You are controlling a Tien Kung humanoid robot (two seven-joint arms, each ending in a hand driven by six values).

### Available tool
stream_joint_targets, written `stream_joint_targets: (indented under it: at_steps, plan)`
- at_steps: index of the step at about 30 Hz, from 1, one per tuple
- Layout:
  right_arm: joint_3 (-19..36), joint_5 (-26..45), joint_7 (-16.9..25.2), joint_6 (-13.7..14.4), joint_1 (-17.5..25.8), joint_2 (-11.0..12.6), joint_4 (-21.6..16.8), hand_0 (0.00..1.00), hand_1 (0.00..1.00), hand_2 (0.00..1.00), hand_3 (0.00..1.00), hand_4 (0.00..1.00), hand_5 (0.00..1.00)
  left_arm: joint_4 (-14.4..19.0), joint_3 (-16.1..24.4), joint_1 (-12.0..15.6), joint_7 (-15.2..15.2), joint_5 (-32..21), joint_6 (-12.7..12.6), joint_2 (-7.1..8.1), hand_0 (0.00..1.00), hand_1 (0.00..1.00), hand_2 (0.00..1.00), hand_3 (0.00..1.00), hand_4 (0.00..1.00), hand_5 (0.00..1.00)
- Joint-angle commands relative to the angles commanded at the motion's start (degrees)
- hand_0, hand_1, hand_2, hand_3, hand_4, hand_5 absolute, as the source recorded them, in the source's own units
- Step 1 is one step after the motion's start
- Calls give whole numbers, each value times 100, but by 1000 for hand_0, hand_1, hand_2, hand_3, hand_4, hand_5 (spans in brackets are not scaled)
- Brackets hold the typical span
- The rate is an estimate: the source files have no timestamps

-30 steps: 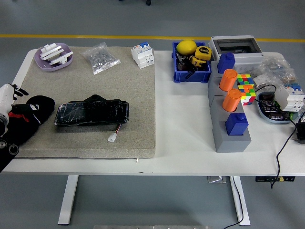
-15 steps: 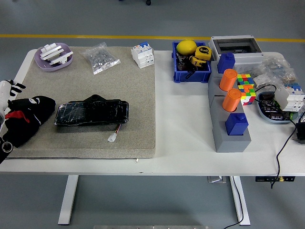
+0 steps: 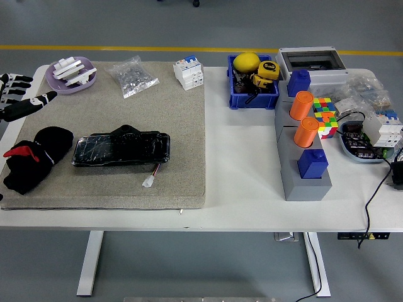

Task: Pick the rag up,wipe the panel,place it on the desk

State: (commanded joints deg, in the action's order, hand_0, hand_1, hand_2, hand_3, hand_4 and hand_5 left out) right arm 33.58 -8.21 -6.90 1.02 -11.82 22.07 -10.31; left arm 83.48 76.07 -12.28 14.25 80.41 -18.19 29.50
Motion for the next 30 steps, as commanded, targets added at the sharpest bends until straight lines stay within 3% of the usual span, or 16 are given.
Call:
stream_joint_targets:
  at_steps: [5, 6, 11, 12, 15, 18, 20, 24, 30]
  plan:
    - [56, -66, -15, 0, 19, -26, 0, 712, 442, 629, 617, 998, 551, -91, 102, 68, -982, -1147, 378, -116, 544, 683, 687, 597, 935, 387]
    - [51, -62, -10, -3, 22, -35, 0, 712, 442, 629, 616, 998, 551, -129, 134, 83, -1209, -1408, 510, -159, 523, 670, 620, 579, 902, 344]
    - [67, -73, 10, -18, 65, -99, 0, 712, 442, 629, 616, 998, 551, -269, 386, 128, -2090, -2600, 1094, -561, 523, 670, 620, 579, 902, 344]
    - [78, -84, 9, -18, 70, -109, 0, 713, 442, 629, 617, 998, 551, -257, 423, 132, -2177, -2823, 1115, -633, 516, 647, 583, 574, 896, 331]
    - [109, -114, 16, -20, 86, -158, 0, 713, 442, 629, 617, 998, 551, -139, 596, 173, -2455, -3568, 1240, -1024, 516, 647, 583, 574, 896, 331]
    - [154, -160, 23, -22, 92, -202, 0, 713, 442, 629, 617, 998, 551, -10, 661, 239, -2610, -4224, 1290, -1309, 516, 647, 583, 574, 896, 331]
    - [186, -193, 36, -26, 99, -238, 0, 712, 440, 629, 616, 998, 552, 42, 648, 291, -2690, -4340, 1315, -1466, 518, 635, 573, 569, 884, 312]
    - [194, -209, 44, -34, 117, -291, 0, 712, 440, 629, 616, 998, 552, -6, 545, 341, -2804, -4383, 1372, -1606, 518, 635, 573, 569, 884, 312]
    - [111, -141, 62, -52, 126, -337, 0, 712, 440, 629, 617, 998, 553, -39, 235, 438, -2965, -4476, 1426, -1678, 508, 620, 572, 569, 881, 300]
